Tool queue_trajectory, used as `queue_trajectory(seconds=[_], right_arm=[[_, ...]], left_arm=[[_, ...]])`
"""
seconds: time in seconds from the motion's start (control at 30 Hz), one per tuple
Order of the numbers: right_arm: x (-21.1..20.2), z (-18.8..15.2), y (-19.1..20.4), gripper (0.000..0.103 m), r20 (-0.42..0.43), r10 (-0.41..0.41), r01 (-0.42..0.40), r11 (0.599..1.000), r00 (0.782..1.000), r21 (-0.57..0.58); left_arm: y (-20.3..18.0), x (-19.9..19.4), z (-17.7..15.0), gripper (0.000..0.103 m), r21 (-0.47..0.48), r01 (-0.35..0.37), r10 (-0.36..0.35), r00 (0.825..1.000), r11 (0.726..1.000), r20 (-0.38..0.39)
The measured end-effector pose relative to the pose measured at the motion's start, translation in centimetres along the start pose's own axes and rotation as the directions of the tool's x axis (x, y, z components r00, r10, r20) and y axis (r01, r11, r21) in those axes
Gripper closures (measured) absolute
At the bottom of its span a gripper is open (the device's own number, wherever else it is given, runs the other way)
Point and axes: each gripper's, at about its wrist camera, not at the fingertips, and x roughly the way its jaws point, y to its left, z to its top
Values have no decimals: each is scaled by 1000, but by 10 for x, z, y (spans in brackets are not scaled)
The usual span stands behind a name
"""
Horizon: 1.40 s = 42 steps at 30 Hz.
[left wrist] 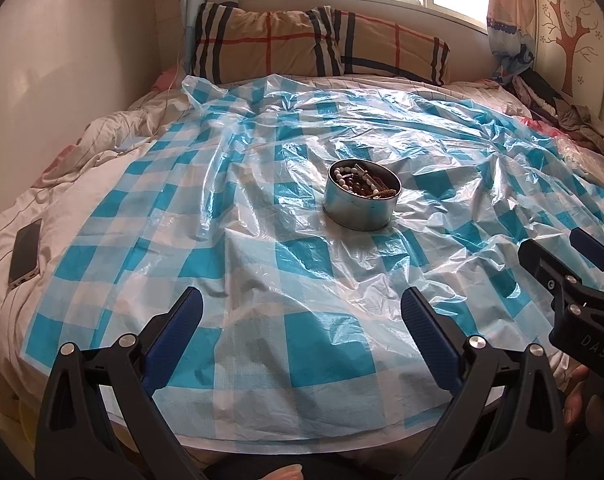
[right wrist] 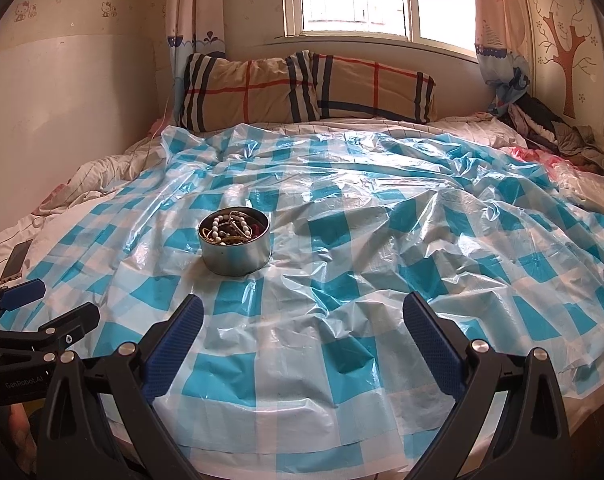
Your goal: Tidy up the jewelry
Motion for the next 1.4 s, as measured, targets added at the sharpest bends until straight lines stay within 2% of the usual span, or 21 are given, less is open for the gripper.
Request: queue_trajectory(seconds=[0.23, 0.37, 0.7, 1.4], right_arm=[[-2, 1, 2, 7, 13, 0, 0, 1000, 1000, -15], [-2, 1, 3, 7, 13, 1, -1, 1000, 1000, -15], [-2, 1, 3, 7, 12, 0, 1, 1000, 1000, -13], [-2, 1, 1, 7, 12, 2, -2, 1000, 1000, -13]], left_arm=[[-6, -4, 3, 8, 6, -49, 49, 999, 999, 15], [-10, -10, 8, 8, 3, -33, 32, 998, 999, 45], [-25, -4, -1, 8, 63, -96, 92, 994, 993, 65], [-19, -10, -3, 8, 29, -94, 91, 992, 995, 87]])
